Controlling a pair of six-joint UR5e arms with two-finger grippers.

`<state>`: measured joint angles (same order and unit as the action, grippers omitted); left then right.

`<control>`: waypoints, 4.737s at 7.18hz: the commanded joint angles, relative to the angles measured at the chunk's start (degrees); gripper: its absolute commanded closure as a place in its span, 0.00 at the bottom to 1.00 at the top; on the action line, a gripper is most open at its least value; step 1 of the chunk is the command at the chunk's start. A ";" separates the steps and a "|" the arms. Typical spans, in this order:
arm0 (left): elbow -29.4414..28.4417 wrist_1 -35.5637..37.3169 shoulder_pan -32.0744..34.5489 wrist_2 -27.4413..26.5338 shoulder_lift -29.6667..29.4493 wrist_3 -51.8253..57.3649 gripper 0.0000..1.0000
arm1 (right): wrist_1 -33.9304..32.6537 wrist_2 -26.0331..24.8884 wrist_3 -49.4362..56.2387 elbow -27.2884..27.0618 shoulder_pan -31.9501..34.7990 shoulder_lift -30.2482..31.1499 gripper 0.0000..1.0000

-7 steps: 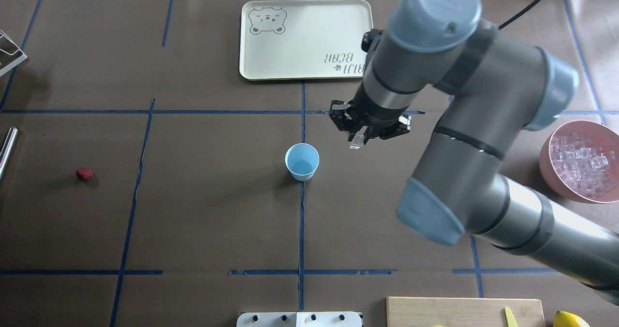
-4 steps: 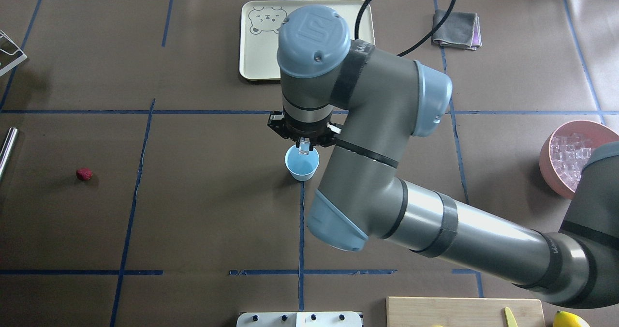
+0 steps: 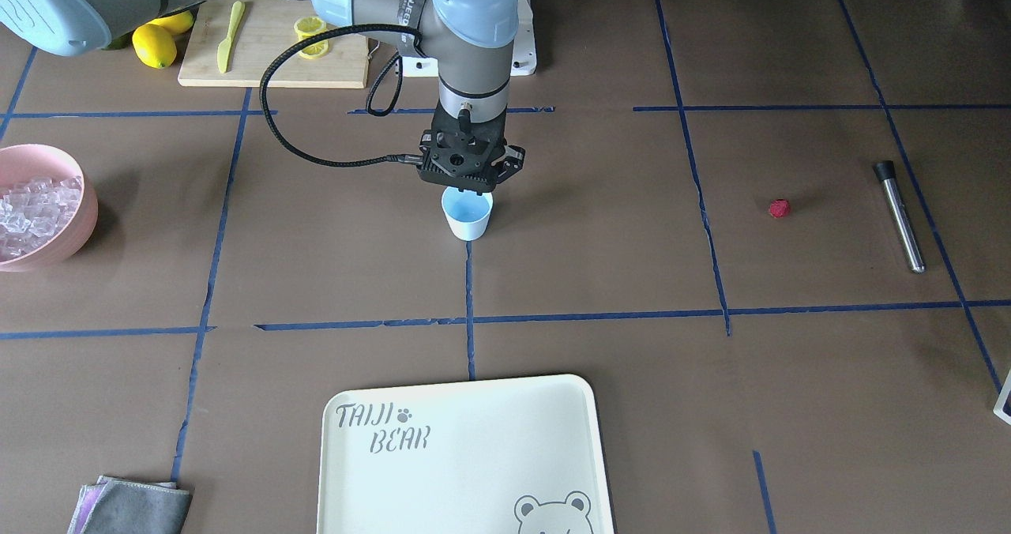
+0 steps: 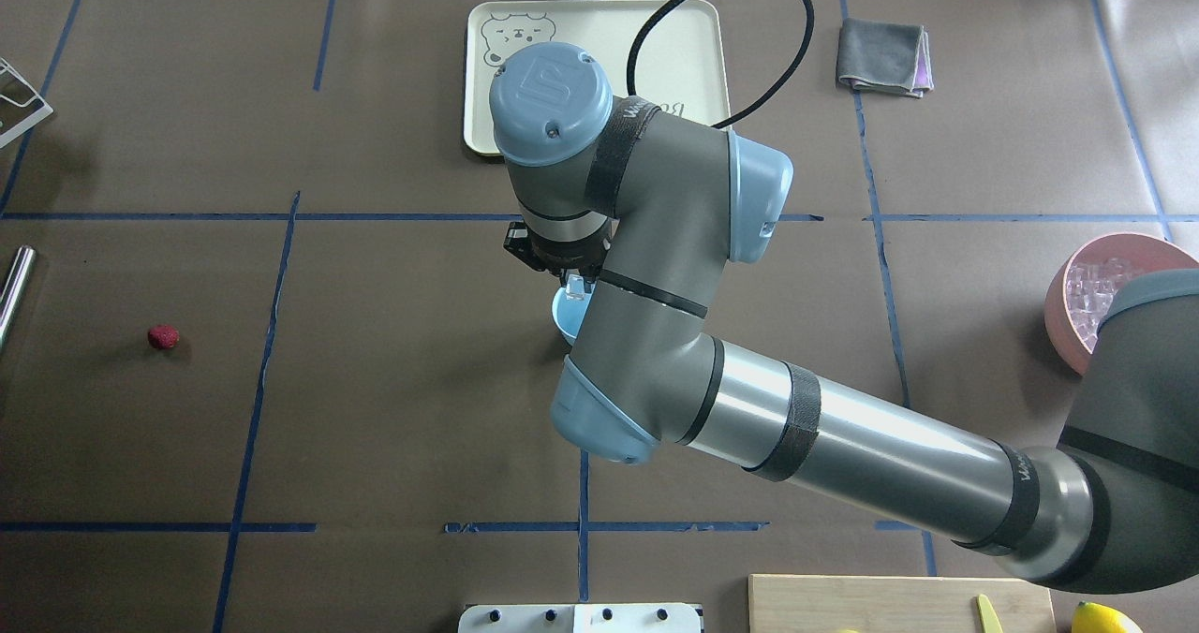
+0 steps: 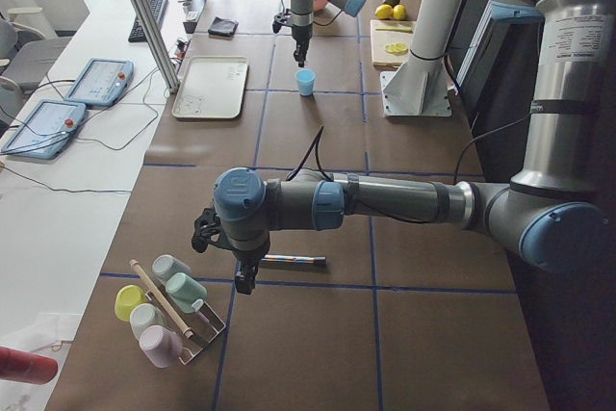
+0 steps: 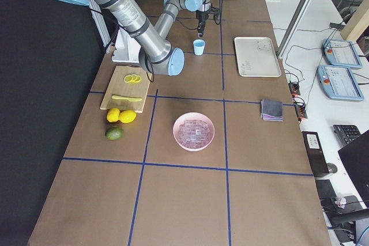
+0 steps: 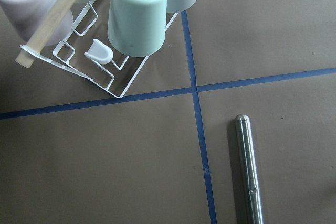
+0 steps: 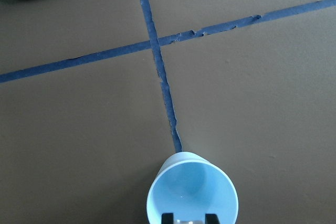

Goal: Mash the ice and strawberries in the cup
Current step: 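Lower the right gripper into the cup and release the ice cube, then raise the right gripper and return it to the ice bowl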

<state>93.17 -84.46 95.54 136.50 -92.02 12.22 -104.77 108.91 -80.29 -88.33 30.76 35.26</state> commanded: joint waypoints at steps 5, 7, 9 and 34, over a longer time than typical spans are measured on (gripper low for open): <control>0.17 0.00 0.00 -0.09 0.00 0.00 0.00 | 0.09 -0.02 0.05 0.97 -0.79 0.52 0.97; 0.09 0.00 0.00 -0.09 -0.18 0.00 0.00 | 0.09 -0.02 -0.04 0.97 -0.71 0.43 0.76; 0.09 0.00 0.00 -0.09 -0.18 0.00 0.00 | 0.18 -0.02 0.31 0.97 -0.62 0.43 0.53; 3.07 0.00 -0.09 -0.09 -0.44 -2.81 0.00 | 29.71 16.24 49.61 -23.75 35.59 65.82 0.01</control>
<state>96.09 -84.46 95.47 136.45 -92.44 9.60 -76.68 125.09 -31.15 -115.80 66.31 101.20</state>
